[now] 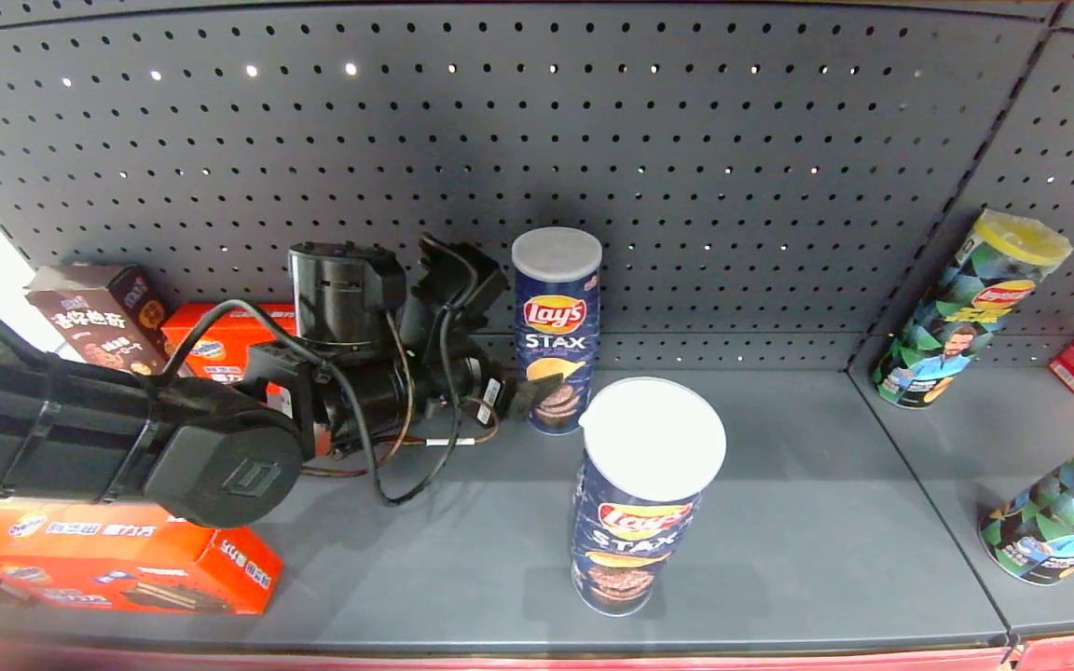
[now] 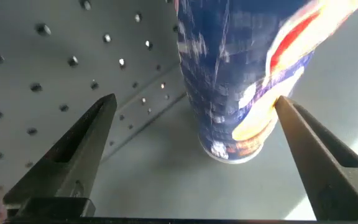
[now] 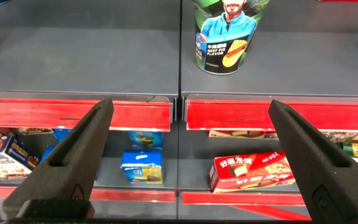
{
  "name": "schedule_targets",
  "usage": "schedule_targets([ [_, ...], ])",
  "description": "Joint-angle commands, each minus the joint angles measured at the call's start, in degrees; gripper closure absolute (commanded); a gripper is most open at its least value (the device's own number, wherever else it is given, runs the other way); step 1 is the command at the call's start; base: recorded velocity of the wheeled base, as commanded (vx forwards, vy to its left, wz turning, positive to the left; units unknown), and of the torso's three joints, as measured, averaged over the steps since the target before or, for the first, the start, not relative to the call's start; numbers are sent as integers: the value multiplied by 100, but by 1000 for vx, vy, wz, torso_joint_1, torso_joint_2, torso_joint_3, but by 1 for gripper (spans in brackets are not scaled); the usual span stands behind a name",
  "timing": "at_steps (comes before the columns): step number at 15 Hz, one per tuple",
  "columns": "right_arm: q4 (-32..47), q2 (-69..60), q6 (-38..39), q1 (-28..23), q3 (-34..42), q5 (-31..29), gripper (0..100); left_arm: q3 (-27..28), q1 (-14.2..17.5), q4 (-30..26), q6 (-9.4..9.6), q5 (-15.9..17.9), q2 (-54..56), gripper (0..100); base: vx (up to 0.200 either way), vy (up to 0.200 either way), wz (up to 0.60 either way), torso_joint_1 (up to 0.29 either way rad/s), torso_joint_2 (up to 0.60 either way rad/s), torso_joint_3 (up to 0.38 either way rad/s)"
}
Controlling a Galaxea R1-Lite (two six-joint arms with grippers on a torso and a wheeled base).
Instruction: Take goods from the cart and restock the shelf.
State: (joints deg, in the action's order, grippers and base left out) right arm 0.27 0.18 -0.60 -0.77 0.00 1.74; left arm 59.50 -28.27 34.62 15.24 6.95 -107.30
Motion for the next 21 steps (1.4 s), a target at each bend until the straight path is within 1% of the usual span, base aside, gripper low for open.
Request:
schedule_targets([
  [1, 0, 8, -2, -2, 0, 1, 0, -176, -47, 1, -12, -9, 227, 0, 0, 0, 0, 0, 0, 0],
  [2, 0, 8, -2, -2, 0, 1, 0, -369, -91, 10, -3, -124, 429, 0, 0, 0, 0, 0, 0, 0],
  [4, 0, 8, -2, -2, 0, 1, 0, -571, -91, 150, 67, -361, 623, 0, 0, 0, 0, 0, 0, 0],
  [5, 0, 8, -2, -2, 0, 1, 0, -677, -91, 273, 199, -598, 675, 0, 0, 0, 0, 0, 0, 0],
  [6, 0, 8, -2, -2, 0, 1, 0, -826, -91, 502, 383, -1178, 702, 0, 0, 0, 0, 0, 0, 0],
  [7, 0, 8, -2, -2, 0, 1, 0, -879, -91, 660, 515, -1556, 702, 0, 0, 0, 0, 0, 0, 0],
  [8, 0, 8, -2, -2, 0, 1, 0, -897, -82, 704, 603, -1767, 702, 0, 0, 0, 0, 0, 0, 0],
  [11, 0, 8, -2, -2, 0, 1, 0, -879, -12, 704, 612, -1802, 623, 0, 0, 0, 0, 0, 0, 0],
  [13, 0, 8, -2, -2, 0, 1, 0, -826, 6, 704, 612, -1802, 403, 0, 0, 0, 0, 0, 0, 0],
  [14, 0, 8, -2, -2, 0, 1, 0, -721, 67, 713, 594, -1802, 192, 0, 0, 0, 0, 0, 0, 0],
  [16, 0, 8, -2, -2, 0, 1, 0, -501, 32, 704, 577, -1802, 34, 0, 0, 0, 0, 0, 0, 0],
  [21, 0, 8, -2, -2, 0, 1, 0, -281, -109, 695, 586, -1793, -107, 0, 0, 0, 0, 0, 0, 0],
])
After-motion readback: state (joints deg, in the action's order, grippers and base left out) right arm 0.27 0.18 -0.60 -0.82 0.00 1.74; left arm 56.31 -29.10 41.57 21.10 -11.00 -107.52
